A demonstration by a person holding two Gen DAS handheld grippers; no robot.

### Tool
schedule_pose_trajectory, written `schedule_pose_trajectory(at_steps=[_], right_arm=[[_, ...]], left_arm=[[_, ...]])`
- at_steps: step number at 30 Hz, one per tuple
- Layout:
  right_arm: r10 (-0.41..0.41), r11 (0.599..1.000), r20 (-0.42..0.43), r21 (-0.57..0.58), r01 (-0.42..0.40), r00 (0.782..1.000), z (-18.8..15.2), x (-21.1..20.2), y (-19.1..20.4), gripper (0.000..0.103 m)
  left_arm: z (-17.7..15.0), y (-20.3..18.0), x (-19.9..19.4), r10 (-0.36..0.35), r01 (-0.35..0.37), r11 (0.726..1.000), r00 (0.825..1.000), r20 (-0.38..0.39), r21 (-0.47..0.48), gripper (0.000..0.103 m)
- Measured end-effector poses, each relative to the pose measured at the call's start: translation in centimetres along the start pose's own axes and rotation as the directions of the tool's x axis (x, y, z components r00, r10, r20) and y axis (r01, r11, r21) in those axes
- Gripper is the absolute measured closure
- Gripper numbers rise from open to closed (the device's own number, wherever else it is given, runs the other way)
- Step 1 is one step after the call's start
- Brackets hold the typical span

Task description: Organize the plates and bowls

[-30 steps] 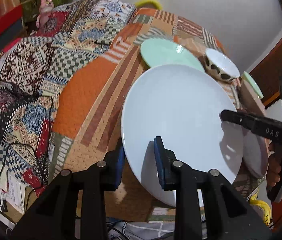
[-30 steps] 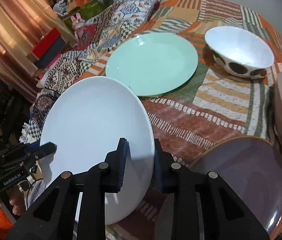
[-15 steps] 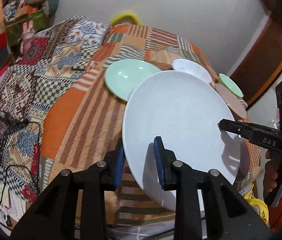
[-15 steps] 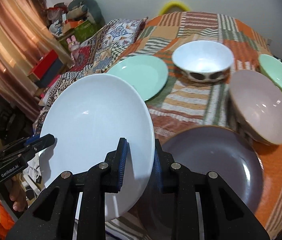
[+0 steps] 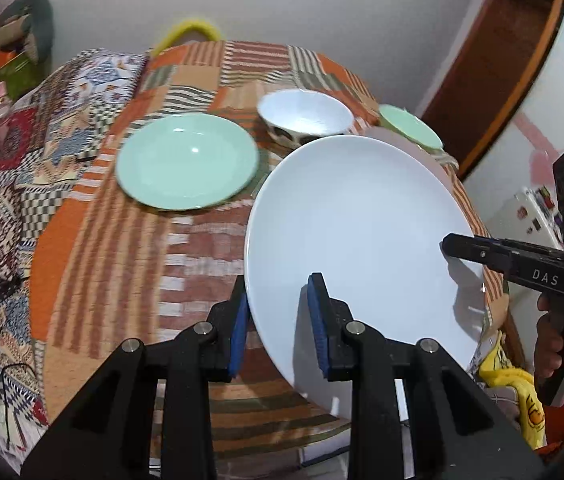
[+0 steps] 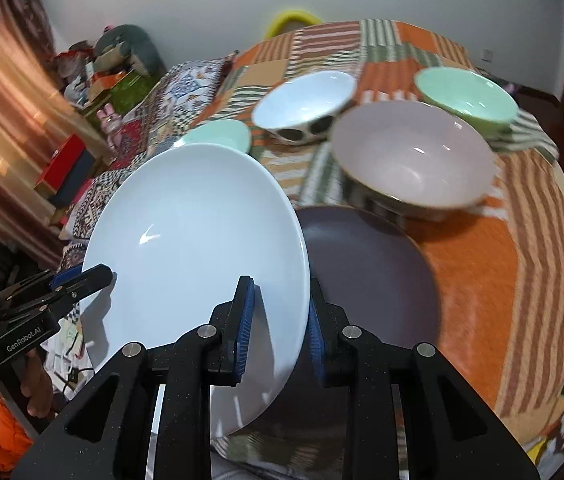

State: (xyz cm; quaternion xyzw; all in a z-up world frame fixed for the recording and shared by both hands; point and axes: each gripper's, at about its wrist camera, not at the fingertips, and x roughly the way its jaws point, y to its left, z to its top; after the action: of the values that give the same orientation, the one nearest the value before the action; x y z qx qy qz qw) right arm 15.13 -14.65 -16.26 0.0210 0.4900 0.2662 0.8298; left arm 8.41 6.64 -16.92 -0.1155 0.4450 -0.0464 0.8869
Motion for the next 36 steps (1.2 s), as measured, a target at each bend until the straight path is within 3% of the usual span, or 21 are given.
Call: schedule_pose_trajectory(at_steps=[15, 25, 36], right_arm=[[-0.053, 0.992, -0.003, 0.113, 0.053, 0.999, -2.9, -0.9, -4.7, 0.08], [-0.059, 0.985, -0.012, 0.16, 0.06, 0.998, -3.4, -0.5, -6.2, 0.08], [-0.109, 0.985, -0.002, 0.136, 0.108, 0.994, -2.7, 0.0, -5.8, 0.079]], left_arm=[[0.0, -4.2, 5.2, -0.013, 0.025, 0.995, 0.991, -0.131, 0.096, 0.075], [0.3, -4.4, 7.3, -0.031, 0.046, 0.996, 0.984, -0.176, 0.08, 0.072], [0.9, -3.7, 8.9, -0.047, 0.056, 0.998, 0.979, -0.199, 0.038, 0.071]])
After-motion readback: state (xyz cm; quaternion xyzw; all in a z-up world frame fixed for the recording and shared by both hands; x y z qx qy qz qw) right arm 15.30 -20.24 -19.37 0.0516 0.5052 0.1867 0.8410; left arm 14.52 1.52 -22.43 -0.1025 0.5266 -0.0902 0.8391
